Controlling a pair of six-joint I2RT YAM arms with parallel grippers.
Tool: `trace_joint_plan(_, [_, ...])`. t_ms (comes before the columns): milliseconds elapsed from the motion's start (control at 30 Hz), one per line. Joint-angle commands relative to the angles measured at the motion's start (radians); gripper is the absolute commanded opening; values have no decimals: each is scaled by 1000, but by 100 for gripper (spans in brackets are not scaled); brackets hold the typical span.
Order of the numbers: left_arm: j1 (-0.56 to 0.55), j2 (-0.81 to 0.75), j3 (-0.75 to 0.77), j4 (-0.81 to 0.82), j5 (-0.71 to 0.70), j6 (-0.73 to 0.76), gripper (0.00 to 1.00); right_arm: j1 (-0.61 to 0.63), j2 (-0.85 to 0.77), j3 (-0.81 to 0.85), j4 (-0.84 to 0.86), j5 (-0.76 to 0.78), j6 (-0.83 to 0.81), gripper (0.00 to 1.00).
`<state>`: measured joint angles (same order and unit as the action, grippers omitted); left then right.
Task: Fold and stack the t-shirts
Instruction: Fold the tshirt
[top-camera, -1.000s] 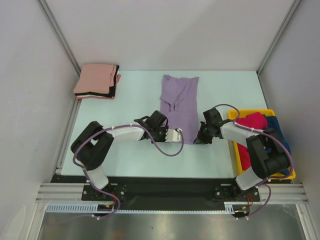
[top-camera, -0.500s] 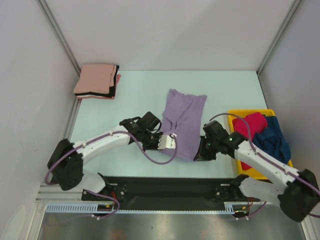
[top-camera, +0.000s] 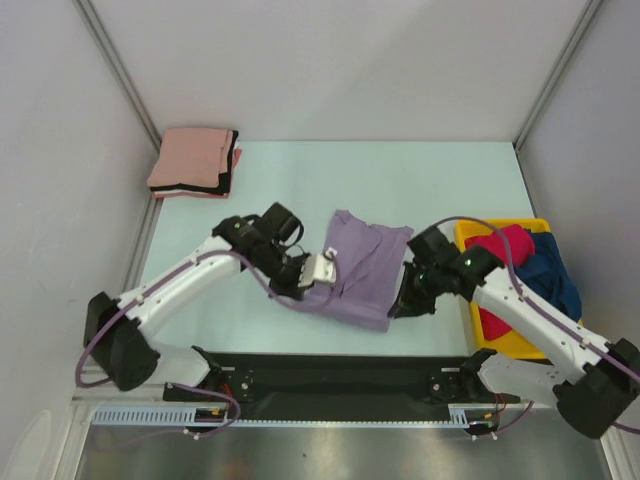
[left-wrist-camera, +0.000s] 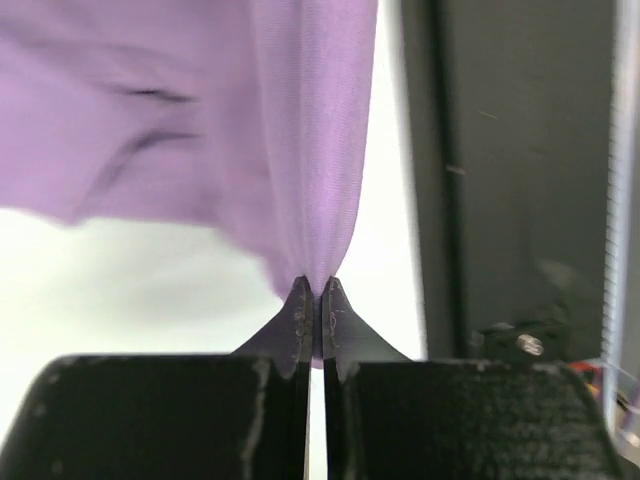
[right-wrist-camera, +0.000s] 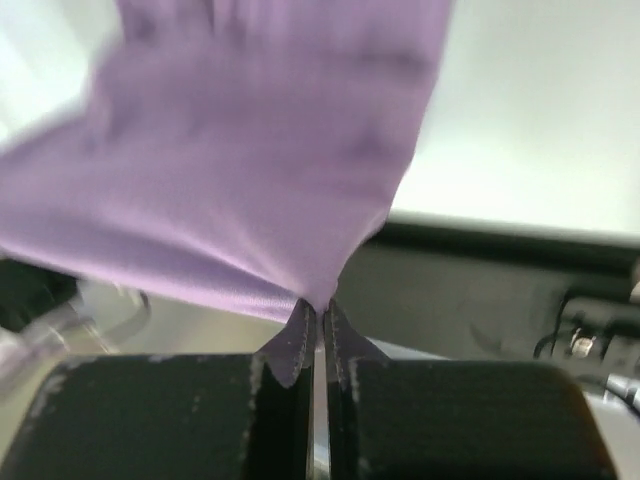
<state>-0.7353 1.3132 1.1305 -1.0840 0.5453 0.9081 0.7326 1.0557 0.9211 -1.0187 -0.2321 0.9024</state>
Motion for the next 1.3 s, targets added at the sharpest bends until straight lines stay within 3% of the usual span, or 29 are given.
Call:
trace_joint_plan(0, [85,147,136,30,-44,-17,0,-191,87,54,-43,54,-201,0])
trace_joint_plan(200, [155,388,386,153,-142,-69,0,-433,268,125,133,53,-355,0])
trace_joint_plan(367, [201,591,636,173,-205,-118,1,-513,397,186,241,39,-388,0])
trace_joint_plan(633, [217,764,793,220,-269,-130,0,-578,628,324,322,50,-415,0])
trace_joint_plan(867, [217,840,824,364,-306,-189,0,-591,701,374,356,95,-402,0])
trace_joint_plan(967, [217,868,825,418,-332,-231,9,-599,734,378,388,123,-381,4])
trace_joint_plan(1000, [217,874,824,438,-347,-253,27,-608,745,384,397,132,-373,11])
trace_joint_plan(1033, [215,882,824,487,-390,-294,37,-614,754,389,408,145,-358,19])
trace_joint_plan(1067, [217,889,824,513,-409,-317,46,-624,780,395,431,172,-350,39])
trace_joint_plan(1100, [220,894,827,541,-432,-362,58,-642,791,424,440,180,-344,44])
trace_joint_plan(1167, [228,900,856,607,-488,-418,63,-651,813,472,437,220,-347,47])
trace_joint_plan(1267, [263,881,911,564,-457,-555,63,-625,797,561,369,314,-400,47])
